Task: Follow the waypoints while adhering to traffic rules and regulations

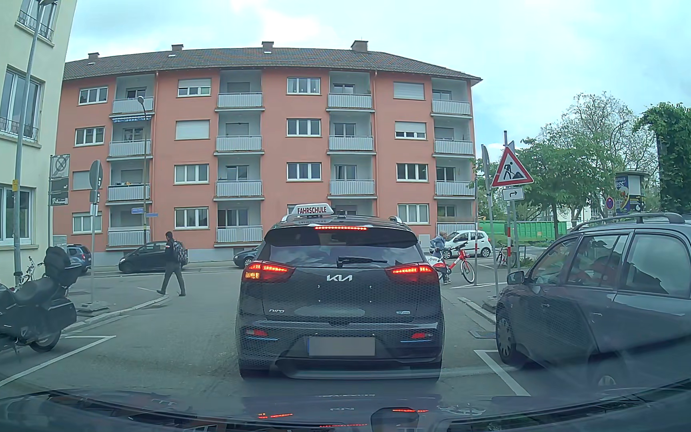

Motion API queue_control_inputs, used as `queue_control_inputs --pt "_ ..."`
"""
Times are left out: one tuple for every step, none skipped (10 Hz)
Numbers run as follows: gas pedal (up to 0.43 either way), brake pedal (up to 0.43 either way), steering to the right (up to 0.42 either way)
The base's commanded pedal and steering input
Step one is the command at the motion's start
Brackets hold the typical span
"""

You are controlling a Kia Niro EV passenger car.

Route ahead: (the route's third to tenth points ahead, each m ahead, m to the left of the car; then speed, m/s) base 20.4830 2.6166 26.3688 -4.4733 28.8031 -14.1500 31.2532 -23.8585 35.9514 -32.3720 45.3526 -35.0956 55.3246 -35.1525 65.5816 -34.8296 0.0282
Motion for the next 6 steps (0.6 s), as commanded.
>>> queue_control_inputs --pt "0.000 0.165 0.001" --pt "0.000 0.165 0.002" --pt "0.000 0.165 0.002" --pt "0.000 0.165 0.001" --pt "0.000 0.165 0.001" --pt "0.000 0.165 0.001"
